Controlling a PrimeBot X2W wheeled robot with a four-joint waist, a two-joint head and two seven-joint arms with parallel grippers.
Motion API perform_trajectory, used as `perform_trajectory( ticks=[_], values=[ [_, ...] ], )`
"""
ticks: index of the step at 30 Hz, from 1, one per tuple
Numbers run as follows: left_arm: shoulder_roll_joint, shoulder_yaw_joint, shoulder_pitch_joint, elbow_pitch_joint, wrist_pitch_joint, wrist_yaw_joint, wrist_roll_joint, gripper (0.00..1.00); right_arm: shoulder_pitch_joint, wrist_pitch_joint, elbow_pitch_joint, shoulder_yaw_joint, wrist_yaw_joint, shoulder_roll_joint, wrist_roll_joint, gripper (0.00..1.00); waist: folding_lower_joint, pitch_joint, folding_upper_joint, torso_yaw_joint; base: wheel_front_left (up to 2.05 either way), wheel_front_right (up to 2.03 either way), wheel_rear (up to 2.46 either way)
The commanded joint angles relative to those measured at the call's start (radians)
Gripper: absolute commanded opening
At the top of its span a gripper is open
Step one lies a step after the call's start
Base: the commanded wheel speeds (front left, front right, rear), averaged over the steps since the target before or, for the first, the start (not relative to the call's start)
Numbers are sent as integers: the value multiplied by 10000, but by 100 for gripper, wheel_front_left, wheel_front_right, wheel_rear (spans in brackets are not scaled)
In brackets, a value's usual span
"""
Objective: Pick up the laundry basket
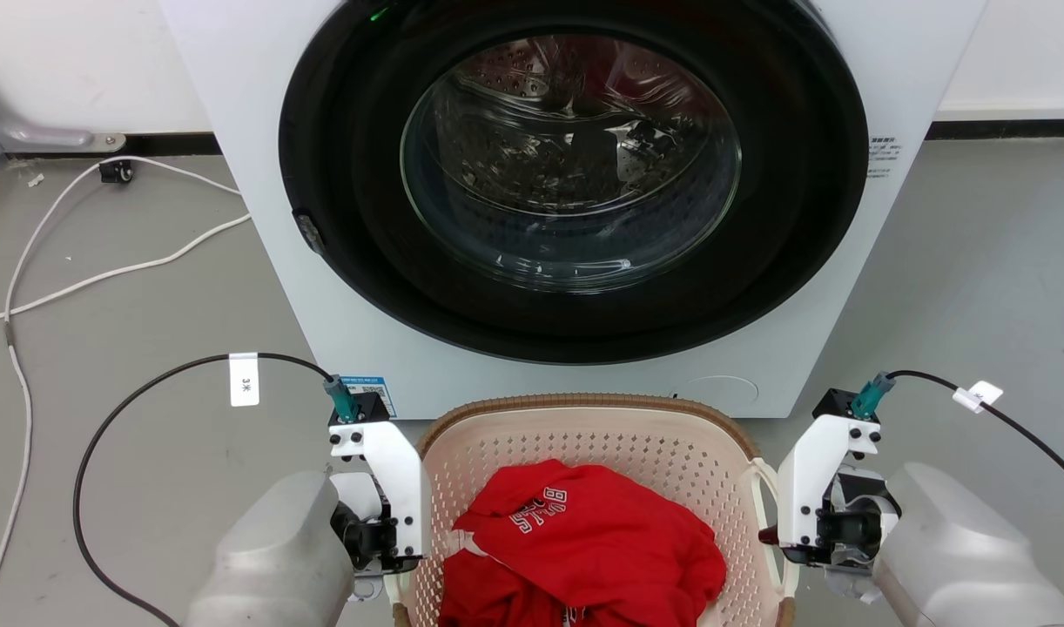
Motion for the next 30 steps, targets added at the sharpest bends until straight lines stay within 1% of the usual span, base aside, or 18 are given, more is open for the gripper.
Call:
perform_trajectory(
  ticks=[1,30],
  values=[
    [-90,-49,113,-58,-40,-50,-90,0,-86,-55,-50,-20,81,138,141,0,0,10,0,-4,0,0,0],
    [-109,-349,93,-21,-156,-51,-467,0,-105,-141,0,17,83,92,253,0,0,55,0,28,0,0,0]
  ],
)
